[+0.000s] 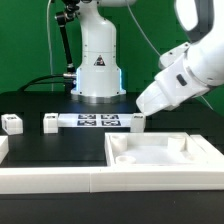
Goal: Assemble square table
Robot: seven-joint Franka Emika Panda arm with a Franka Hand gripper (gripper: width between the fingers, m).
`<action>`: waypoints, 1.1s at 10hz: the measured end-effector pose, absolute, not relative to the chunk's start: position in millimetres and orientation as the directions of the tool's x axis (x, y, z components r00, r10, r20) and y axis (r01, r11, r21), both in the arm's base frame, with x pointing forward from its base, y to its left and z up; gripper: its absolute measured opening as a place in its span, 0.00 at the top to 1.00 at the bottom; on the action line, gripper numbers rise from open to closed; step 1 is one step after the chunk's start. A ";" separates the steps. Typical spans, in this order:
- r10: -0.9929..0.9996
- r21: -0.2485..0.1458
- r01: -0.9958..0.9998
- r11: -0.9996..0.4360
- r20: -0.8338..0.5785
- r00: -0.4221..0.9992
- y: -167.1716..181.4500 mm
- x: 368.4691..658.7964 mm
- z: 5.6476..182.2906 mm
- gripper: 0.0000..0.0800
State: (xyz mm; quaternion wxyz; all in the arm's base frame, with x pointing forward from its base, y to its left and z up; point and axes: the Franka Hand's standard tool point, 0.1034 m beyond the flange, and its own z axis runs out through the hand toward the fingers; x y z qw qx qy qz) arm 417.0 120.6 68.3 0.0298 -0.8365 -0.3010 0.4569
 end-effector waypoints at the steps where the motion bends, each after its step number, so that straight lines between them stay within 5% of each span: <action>1: 0.538 -0.327 0.482 -0.813 -0.738 0.407 122.1 418.4 67.3 0.64; 3: 0.562 -0.320 0.491 -0.811 -0.658 0.501 121.2 429.0 60.9 0.64; 8: 0.615 -0.298 0.539 -0.788 -0.440 0.655 86.5 459.2 108.0 0.64; 11: 0.597 -0.254 0.543 -0.800 -0.257 0.760 78.8 468.3 104.5 0.64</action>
Offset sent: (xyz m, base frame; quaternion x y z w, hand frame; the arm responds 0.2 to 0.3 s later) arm 0.0123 -0.0167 0.0292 -0.0222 0.1534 -0.0376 0.9872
